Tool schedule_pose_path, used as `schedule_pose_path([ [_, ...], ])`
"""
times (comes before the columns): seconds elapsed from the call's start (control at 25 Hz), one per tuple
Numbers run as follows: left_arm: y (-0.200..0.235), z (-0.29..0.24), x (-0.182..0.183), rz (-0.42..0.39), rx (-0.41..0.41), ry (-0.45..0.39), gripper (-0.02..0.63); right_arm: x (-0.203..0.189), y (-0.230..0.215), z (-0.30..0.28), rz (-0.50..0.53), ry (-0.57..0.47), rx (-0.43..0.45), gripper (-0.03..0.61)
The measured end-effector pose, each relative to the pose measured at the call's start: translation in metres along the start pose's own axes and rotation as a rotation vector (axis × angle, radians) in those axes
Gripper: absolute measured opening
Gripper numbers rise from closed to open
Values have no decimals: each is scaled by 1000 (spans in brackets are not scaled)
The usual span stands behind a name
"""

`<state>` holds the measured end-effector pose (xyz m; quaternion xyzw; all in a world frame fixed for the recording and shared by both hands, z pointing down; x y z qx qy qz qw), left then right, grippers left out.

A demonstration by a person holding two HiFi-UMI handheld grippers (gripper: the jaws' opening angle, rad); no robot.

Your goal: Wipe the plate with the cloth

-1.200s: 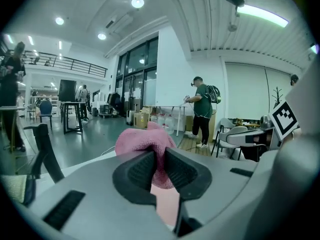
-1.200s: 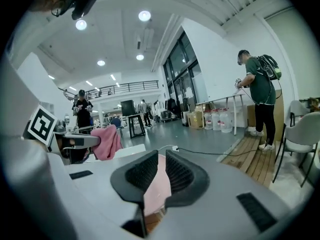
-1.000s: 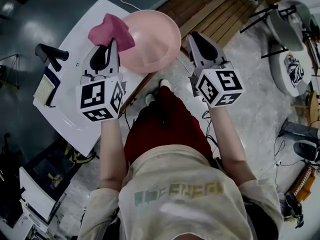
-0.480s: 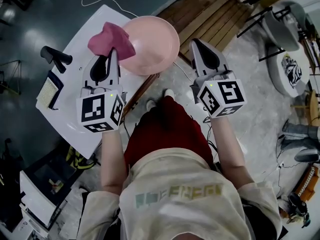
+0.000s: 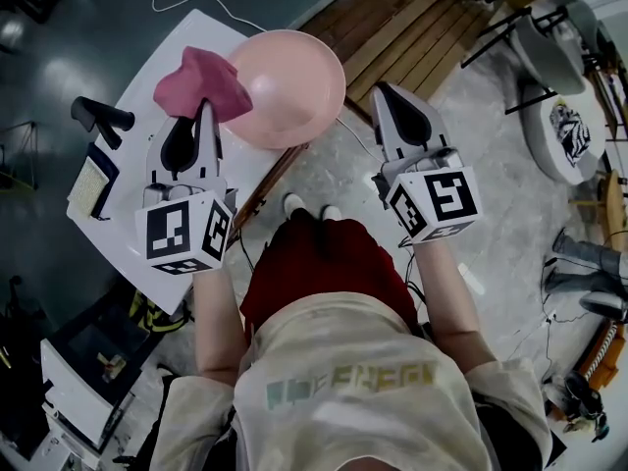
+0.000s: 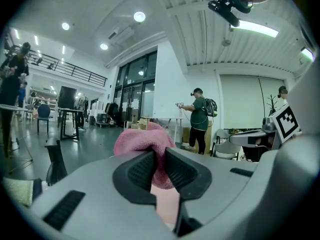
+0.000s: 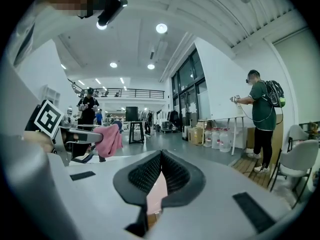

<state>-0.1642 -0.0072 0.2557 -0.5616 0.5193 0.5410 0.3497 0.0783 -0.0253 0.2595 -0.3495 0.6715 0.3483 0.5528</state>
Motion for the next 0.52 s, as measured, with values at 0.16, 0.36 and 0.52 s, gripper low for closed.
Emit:
schedule_pose_path([
  [0.16, -6, 3, -1, -1, 5, -1, 61, 1, -5, 4, -38, -10, 12, 38],
  [0.36, -15, 11, -3, -9, 17, 1, 60, 1, -8, 13, -40, -17, 22, 38],
  [0.52, -21, 21, -5, -7, 33, -8, 60, 0, -8, 25, -29, -24, 26, 38],
])
Point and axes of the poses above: the fingertips, and each gripper's own axes: z backward along the fingers, y to its left, x out of its top, the point moved 3 cm from there along z, backward along the fingers, and after that the axes turned 7 degrees about z, right-handed, at the moved point
